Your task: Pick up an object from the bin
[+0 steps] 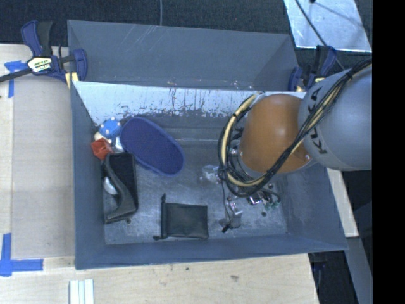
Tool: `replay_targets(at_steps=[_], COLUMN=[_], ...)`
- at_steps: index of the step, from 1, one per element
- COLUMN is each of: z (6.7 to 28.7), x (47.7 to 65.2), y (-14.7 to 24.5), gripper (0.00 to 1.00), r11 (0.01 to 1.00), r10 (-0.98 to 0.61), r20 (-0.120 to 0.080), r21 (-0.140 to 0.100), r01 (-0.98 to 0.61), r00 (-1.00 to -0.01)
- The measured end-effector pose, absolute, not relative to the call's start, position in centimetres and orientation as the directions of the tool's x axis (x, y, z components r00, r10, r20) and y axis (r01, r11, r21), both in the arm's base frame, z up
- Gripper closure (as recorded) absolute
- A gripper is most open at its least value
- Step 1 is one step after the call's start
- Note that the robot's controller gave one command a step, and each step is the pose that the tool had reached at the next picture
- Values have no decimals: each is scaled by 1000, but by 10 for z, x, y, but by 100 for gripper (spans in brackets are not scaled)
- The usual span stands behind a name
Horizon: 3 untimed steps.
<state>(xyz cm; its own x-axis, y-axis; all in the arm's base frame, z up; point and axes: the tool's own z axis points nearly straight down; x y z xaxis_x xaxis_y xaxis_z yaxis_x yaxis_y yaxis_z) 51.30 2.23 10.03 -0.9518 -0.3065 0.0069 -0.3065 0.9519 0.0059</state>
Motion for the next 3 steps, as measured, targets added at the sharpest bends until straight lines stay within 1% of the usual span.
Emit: replay_targets(at_steps=[1, 2, 3], z=[68, 71, 213], x=[491, 493, 508], y=[33, 32, 34], gripper=[0, 100, 100], r11=[948, 947, 947], r10=[-320, -320, -320], r20=[-1, -5, -12], r21=[1, -1, -3], r01=[-320, -320, -320], r00=[-948, -947, -947])
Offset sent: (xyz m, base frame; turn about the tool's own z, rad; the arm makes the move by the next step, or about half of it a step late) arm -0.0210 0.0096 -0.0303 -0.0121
